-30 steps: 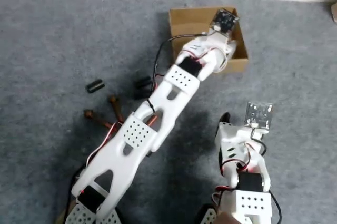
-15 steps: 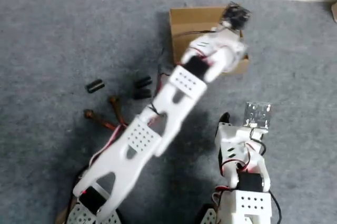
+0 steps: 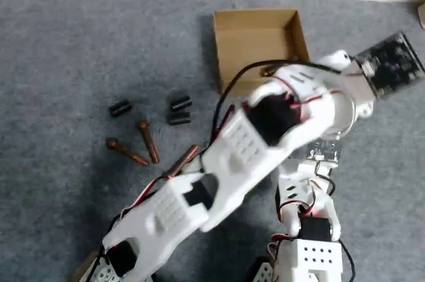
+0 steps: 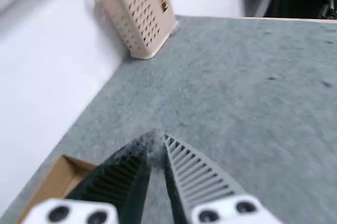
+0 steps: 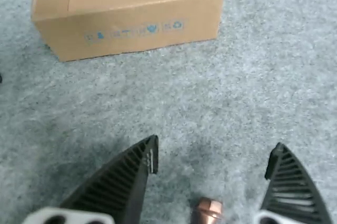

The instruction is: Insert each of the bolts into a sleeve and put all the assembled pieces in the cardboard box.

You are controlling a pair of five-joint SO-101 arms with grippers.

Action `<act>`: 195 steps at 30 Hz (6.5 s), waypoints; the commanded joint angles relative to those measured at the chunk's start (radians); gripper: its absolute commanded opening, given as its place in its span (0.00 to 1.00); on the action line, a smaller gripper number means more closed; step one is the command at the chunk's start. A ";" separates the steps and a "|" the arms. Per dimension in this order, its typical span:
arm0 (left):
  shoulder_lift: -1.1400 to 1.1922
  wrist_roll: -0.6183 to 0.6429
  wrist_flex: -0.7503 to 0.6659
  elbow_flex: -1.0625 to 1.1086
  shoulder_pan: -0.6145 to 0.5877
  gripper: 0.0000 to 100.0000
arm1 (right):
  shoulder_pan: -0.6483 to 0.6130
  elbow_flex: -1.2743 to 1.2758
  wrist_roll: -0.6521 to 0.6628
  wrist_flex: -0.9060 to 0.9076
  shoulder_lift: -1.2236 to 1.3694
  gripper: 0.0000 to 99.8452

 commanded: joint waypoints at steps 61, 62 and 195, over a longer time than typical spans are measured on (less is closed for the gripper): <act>-2.163 0.041 -0.905 3.178 -0.997 0.01 | -0.151 -0.097 -0.017 0.186 -0.007 0.31; -2.163 0.041 -0.905 3.178 -0.997 0.01 | -0.153 -0.119 -0.026 0.214 -0.007 0.31; -0.817 0.241 -0.752 2.249 -1.076 0.01 | -0.737 -0.920 0.166 0.030 1.279 0.20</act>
